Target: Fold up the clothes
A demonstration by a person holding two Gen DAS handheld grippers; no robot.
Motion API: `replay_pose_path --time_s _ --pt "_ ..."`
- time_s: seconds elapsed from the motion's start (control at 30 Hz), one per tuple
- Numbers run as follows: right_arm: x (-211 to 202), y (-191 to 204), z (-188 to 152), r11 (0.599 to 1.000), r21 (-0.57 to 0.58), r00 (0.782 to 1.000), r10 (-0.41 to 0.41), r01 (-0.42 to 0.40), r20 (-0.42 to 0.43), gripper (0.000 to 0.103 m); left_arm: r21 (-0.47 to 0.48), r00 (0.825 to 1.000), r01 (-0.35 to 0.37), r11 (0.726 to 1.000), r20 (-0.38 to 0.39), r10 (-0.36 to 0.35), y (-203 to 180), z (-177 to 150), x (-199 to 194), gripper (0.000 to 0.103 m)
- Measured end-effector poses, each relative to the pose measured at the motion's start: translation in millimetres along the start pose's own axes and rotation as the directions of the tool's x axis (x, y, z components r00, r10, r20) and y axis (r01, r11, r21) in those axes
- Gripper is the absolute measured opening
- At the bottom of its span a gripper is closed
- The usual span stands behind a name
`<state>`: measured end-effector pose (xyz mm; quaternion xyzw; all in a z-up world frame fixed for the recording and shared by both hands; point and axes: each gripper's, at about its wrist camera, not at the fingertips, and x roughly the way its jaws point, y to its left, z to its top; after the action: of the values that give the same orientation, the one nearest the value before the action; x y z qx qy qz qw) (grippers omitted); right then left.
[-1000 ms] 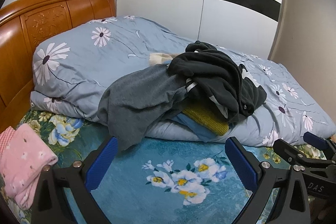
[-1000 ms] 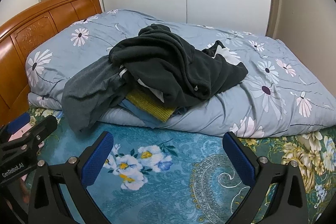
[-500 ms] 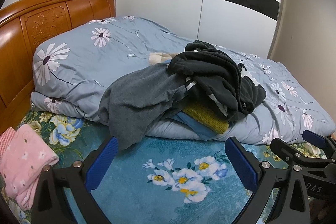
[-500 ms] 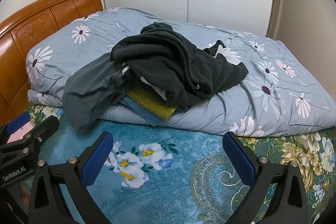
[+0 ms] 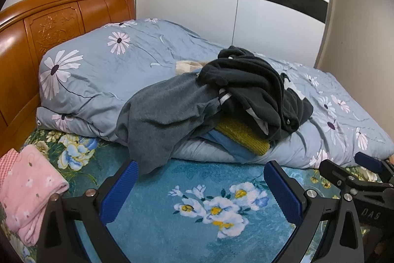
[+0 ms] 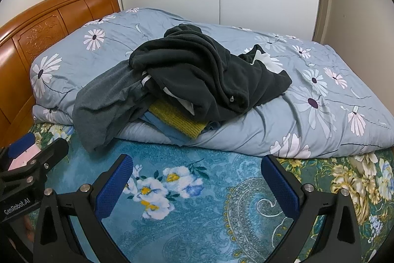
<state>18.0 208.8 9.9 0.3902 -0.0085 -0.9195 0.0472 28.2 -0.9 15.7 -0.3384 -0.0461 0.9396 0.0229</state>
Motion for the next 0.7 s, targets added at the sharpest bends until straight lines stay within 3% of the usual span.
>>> replay_pose_path --time_s 0.17,0.33,0.5,0.7 --pt "13.1 -14.2 6.9 0.995 0.069 0.997 0.070 -0.073 0.045 0.103 -0.066 0.996 0.011 0.998 0.088 -0.005 23.4 0.2 1.2 0.103" --pt "59.1 1.2 40.0 0.997 0.009 0.996 0.082 -0.083 0.037 0.103 -0.081 0.998 0.026 0.996 0.066 -0.021 51.6 4.0 27.0 0.103" --pt "125.0 40.7 80.8 0.991 -0.133 1.000 0.010 -0.010 0.001 0.103 0.039 1.000 -0.006 0.999 0.005 0.006 71.0 2.1 60.5 0.103" --pt "183.5 44.3 147.5 0.973 -0.166 0.986 -0.153 0.163 0.072 0.103 0.160 0.999 -0.050 0.986 0.019 0.048 91.9 -7.5 81.2 0.103"
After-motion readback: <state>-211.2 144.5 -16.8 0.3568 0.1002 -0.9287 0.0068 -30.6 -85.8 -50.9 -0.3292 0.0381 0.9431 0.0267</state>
